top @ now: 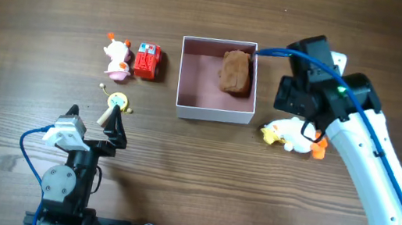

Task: Pack container

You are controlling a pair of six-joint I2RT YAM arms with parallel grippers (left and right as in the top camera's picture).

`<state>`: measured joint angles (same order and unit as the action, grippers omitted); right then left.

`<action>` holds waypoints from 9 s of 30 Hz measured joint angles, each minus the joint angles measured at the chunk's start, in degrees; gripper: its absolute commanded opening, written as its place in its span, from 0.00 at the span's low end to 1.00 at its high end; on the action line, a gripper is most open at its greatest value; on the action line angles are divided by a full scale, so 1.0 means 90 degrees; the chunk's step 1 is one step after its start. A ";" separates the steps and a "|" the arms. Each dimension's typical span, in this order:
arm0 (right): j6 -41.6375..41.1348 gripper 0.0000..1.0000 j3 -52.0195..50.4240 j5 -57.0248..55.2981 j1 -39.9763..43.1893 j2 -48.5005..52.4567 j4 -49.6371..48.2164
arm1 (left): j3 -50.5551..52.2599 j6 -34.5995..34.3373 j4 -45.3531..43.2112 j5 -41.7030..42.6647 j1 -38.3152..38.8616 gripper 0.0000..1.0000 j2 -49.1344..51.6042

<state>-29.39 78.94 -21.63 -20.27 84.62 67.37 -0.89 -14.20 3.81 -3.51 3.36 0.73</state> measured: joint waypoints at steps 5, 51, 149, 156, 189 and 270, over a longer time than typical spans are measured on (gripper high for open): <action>-0.0379 0.99 -0.0600 0.0270 0.0289 0.0000 -0.0396 | 0.0000 0.0000 0.0002 0.0002 0.0000 1.00 0.0000; -0.0872 0.04 -0.3174 0.0971 0.0831 0.0002 -0.2786 | 0.0000 0.0000 0.0000 0.0002 0.0000 1.00 0.0000; -0.0911 0.05 -0.0340 0.1112 -0.1535 0.2492 -0.3075 | 0.0005 0.0000 0.0002 0.0002 0.0000 1.00 0.0000; -0.0950 0.04 -0.0340 0.1110 -0.1535 0.2708 -0.3079 | 0.0005 0.0000 0.0000 0.0002 0.0000 1.00 0.0000; -0.0415 0.04 0.0913 0.0262 -0.0879 0.1965 -0.1316 | 0.0005 0.0000 0.0002 0.0002 0.0000 1.00 0.0000; 0.1860 0.99 -0.0692 0.1355 0.1547 0.1965 -0.3075 | 0.0005 0.0000 0.0000 0.0002 0.0000 1.00 0.0000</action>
<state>-12.64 72.71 -9.43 -6.35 102.30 39.70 -0.84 -14.20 3.81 -3.49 3.36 0.73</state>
